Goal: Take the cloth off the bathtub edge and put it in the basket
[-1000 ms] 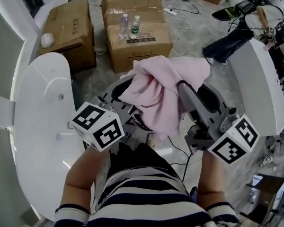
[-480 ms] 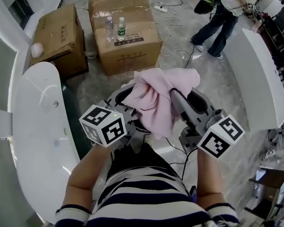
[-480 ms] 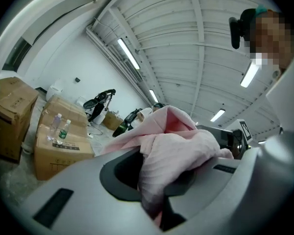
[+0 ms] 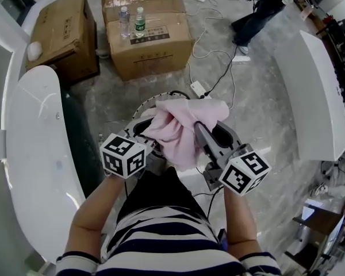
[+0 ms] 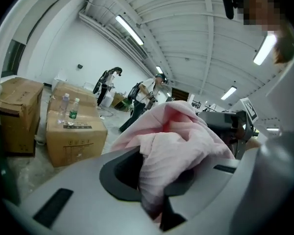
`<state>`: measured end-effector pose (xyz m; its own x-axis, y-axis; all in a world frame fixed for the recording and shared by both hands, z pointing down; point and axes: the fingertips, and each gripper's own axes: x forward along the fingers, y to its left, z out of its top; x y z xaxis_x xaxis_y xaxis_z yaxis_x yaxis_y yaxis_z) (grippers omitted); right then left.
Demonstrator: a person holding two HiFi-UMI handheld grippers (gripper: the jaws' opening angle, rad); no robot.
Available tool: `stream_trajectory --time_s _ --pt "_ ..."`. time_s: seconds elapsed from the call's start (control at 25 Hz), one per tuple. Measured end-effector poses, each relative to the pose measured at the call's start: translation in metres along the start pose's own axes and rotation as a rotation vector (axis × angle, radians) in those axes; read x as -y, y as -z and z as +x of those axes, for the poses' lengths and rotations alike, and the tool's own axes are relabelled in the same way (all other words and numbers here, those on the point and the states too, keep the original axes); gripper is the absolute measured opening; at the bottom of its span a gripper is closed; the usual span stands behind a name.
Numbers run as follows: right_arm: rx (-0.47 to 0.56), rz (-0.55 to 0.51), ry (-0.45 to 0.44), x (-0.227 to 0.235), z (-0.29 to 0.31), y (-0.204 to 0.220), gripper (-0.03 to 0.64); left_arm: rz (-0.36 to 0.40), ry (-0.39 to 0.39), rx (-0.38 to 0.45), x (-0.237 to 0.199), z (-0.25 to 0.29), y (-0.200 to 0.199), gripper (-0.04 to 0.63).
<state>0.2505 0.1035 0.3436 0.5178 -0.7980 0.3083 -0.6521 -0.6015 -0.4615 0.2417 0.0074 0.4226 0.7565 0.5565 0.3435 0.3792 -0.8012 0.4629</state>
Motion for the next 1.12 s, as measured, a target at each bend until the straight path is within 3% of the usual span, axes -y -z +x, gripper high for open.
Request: stream_trajectory --time_s 0.28,0.64,0.96,1.12 --pt "-0.085 0.058 0.045 0.04 0.015 0.053 0.126 -0.075 -0.065 -0.124 -0.023 0.027 0.063 0.052" --pt "-0.209 0.125 0.071 0.079 0.054 0.116 0.125 -0.185 -0.188 -0.197 -0.074 0.044 0.131 0.052" --pt "-0.375 0.17 0.103 0.111 0.076 0.197 0.126 -0.211 -0.256 -0.37 -0.097 0.044 0.2 0.052" --pt "-0.429 0.129 0.095 0.126 0.088 0.23 0.126 -0.215 -0.263 -0.448 -0.108 0.048 0.229 0.052"
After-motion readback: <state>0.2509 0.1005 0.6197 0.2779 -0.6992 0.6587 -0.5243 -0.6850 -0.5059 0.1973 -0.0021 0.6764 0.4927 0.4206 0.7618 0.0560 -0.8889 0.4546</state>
